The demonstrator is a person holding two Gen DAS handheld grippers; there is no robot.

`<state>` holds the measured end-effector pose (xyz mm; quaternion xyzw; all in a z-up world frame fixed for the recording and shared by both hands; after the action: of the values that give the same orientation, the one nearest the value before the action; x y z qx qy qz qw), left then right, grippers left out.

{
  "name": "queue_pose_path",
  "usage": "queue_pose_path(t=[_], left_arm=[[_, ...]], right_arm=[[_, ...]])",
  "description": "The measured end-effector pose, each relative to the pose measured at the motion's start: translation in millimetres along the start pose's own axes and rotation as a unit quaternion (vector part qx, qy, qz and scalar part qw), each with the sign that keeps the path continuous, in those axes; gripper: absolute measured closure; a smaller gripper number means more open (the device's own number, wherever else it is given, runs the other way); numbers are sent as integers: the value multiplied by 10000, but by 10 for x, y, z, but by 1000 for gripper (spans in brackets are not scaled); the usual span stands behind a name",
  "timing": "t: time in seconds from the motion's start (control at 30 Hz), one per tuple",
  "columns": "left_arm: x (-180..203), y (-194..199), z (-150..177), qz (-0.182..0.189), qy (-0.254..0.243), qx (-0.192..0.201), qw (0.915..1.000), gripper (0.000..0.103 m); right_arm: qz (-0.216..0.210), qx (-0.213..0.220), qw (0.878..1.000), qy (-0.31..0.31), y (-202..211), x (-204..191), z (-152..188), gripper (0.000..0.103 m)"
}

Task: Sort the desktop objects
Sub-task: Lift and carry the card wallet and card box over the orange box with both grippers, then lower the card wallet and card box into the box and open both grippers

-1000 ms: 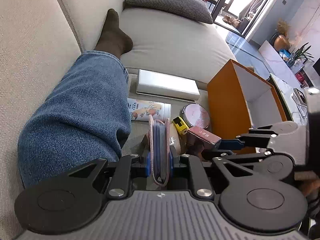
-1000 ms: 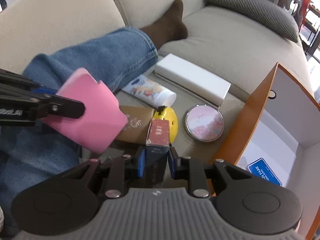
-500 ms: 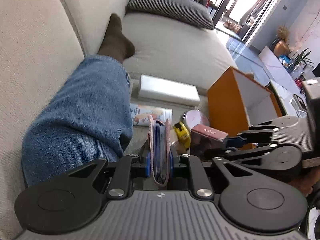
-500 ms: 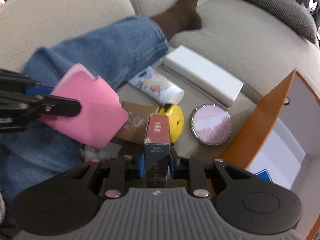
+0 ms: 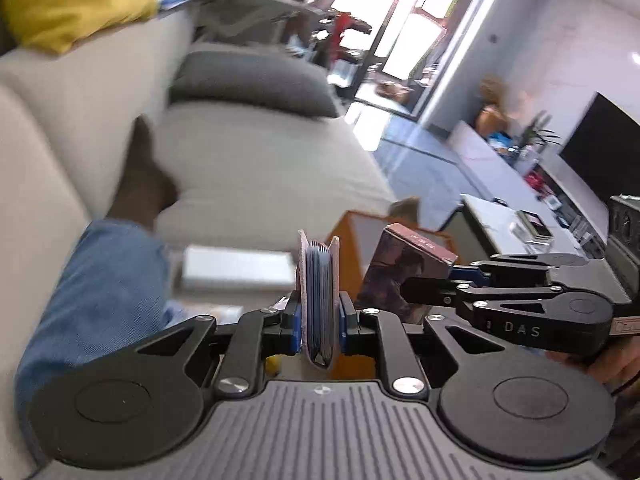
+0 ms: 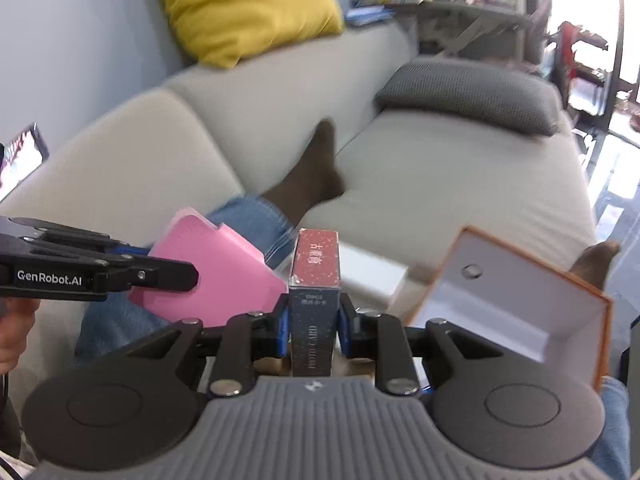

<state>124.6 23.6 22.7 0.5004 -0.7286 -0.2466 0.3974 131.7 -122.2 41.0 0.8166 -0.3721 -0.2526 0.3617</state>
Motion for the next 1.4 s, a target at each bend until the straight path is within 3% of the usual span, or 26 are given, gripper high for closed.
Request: queue_pose_path(t=[0.27, 0.4, 0.67, 0.83, 1.03, 1.4], left_arm=[[508, -430, -369, 396, -420, -246, 9980, 84], [687, -729, -486, 622, -473, -517, 9956, 84], [836, -1356, -509, 589, -410, -1042, 9920, 84], [857, -1650, -449, 83, -630, -1190, 9909, 85], [1022, -1885, -309, -835, -1239, -1456, 9780, 84], [1039, -2121, -141, -1433, -1398, -1900, 9612, 84]], right_arm=[[271, 434, 9953, -820, 240, 606, 92, 78], [384, 356, 9920, -1149, 161, 908, 171, 78], [470, 229, 9824, -1793, -57, 1367, 338, 78], [410, 153, 9762, -2122, -238, 1593, 437, 78], [235, 168, 9644, -2629, -509, 1779, 508, 79], [-40, 71, 9535, -3011, -970, 1765, 604, 79]])
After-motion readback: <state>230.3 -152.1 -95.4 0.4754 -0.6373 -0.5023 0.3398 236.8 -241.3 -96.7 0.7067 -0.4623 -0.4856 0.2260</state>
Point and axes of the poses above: each gripper's, at about its wrist camera, not at the fingertips, and y roughly against the way its jaws point, x to its right, z to its underside, the point moved 4 cm from there along -y, roughly the way its jaws point, and after that the axes turned 9 degrees about -x, right-handed, at the moved point
